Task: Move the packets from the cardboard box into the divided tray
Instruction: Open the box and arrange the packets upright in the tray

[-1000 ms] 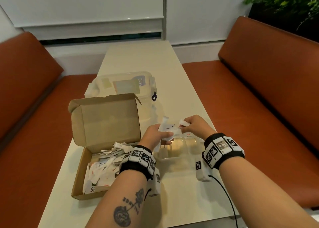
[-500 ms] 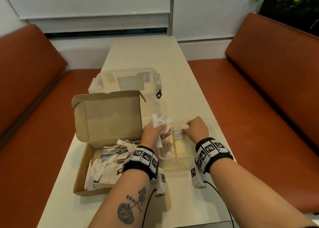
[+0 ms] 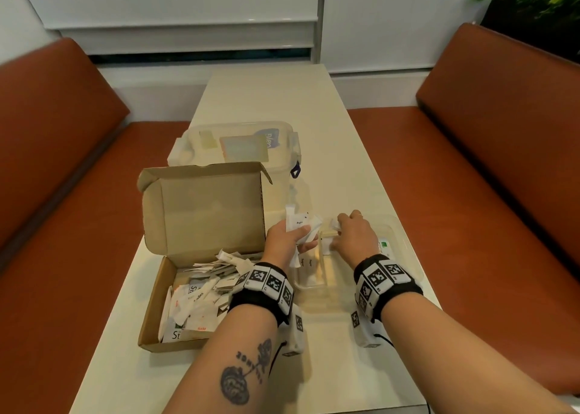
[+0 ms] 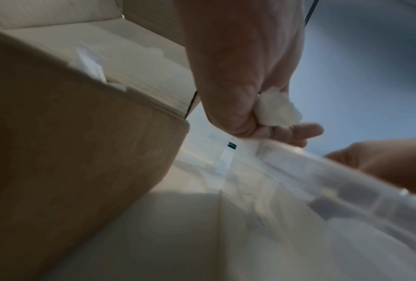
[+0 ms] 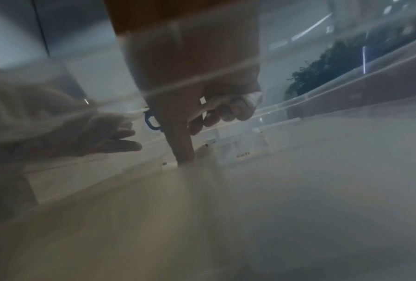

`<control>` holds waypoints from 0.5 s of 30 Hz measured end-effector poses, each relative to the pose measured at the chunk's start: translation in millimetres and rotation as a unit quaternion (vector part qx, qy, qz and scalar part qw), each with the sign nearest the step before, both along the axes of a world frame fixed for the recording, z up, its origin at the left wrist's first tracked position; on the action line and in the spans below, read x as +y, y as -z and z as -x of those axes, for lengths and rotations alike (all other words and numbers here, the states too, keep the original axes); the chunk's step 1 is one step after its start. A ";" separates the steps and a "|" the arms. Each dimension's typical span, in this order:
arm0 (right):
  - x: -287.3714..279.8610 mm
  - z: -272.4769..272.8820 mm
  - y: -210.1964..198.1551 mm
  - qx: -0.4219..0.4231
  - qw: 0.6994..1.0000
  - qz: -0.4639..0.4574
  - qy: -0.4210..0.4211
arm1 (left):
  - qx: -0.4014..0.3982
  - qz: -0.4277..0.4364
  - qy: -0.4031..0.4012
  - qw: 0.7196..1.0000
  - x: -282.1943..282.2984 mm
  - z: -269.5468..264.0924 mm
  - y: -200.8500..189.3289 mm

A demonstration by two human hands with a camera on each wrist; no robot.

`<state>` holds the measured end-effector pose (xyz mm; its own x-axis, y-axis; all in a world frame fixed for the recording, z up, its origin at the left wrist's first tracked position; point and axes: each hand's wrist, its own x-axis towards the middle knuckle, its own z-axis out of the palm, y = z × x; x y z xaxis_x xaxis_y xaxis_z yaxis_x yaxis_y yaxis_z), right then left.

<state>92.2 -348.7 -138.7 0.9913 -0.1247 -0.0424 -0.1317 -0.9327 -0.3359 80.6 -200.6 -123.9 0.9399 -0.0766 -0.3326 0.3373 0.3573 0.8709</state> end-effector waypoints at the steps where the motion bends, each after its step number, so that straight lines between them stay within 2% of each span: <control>1: 0.5 0.5 0.7 0.001 1.000 -0.001 0.000 | 0.000 -0.003 0.000 1.000 -0.1 0.1 0.0; 7: -1.3 3.5 1.9 0.008 0.999 -0.043 0.020 | 0.001 -0.011 0.002 1.000 -0.1 1.0 -0.7; 10: -2.5 2.5 -9.6 0.002 0.987 -0.149 0.053 | 0.004 -0.002 -0.001 1.000 -0.6 1.3 -2.8; 12: -3.1 -3.7 -25.3 0.031 0.955 -0.283 0.086 | 0.004 0.006 0.000 1.000 -0.7 2.7 -4.8; 15: -6.3 -10.4 -47.5 0.097 0.904 -0.393 0.135 | 0.001 0.029 0.012 1.000 -0.5 5.3 -10.3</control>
<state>102.6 -355.0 -91.2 0.8932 -0.2170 -0.3938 -0.4473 -0.3404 -0.8270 75.3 -201.0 -113.6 0.9371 -0.1179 -0.3285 0.3476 0.3984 0.8488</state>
